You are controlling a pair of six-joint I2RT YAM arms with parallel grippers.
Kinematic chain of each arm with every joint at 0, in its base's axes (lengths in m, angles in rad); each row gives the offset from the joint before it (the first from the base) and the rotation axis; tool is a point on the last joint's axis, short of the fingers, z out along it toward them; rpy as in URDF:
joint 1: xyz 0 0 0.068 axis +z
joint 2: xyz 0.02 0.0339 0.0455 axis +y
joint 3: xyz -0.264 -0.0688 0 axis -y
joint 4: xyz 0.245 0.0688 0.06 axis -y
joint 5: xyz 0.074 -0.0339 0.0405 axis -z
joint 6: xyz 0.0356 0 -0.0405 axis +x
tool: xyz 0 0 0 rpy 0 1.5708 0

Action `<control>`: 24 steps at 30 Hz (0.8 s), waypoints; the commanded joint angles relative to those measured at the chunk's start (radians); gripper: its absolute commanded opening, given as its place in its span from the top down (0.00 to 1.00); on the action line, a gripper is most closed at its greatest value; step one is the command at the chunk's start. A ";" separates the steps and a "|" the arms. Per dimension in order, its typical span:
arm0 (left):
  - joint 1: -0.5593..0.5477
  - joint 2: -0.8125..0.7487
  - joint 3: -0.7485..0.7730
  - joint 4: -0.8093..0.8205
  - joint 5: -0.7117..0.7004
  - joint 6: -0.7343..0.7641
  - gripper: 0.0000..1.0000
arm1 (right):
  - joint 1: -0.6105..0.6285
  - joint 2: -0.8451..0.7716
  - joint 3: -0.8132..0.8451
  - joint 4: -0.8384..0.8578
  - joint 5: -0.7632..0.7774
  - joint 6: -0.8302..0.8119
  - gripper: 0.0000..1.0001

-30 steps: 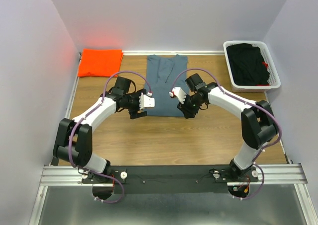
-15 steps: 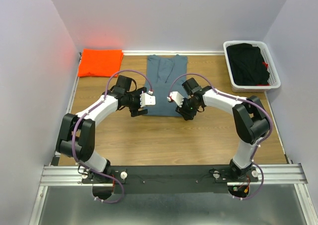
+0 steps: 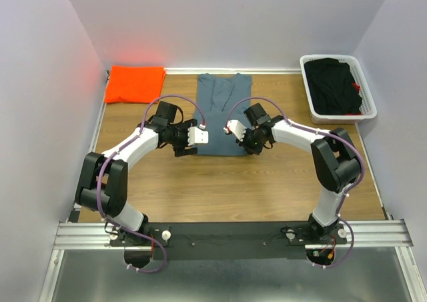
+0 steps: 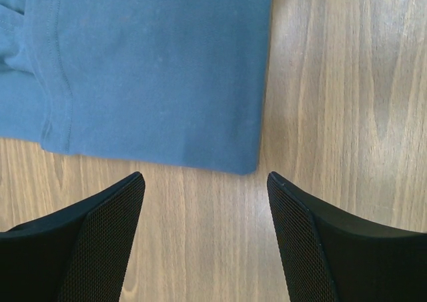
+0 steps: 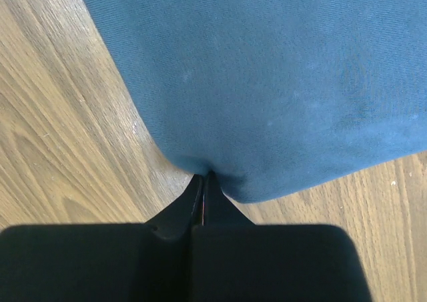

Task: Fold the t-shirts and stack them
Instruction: Grab one side of the 2/3 rectangular tshirt with both arms

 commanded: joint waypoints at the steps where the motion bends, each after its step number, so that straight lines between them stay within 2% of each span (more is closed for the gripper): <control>1: 0.000 0.015 0.001 -0.034 -0.008 0.028 0.19 | 0.006 0.029 -0.021 -0.030 0.007 0.025 1.00; 7: -0.002 0.013 -0.005 -0.060 0.000 0.055 0.30 | 0.006 -0.057 -0.001 -0.079 -0.039 0.014 0.99; 12: -0.052 0.004 -0.060 -0.046 -0.048 0.095 0.44 | 0.006 -0.063 -0.001 -0.109 -0.047 0.007 0.99; 20: -0.079 0.033 -0.054 0.008 -0.080 0.083 0.47 | 0.006 -0.057 0.004 -0.119 -0.050 0.010 0.99; 24: -0.092 0.091 -0.048 0.006 -0.107 0.101 0.53 | 0.007 -0.056 0.007 -0.125 -0.050 0.008 0.99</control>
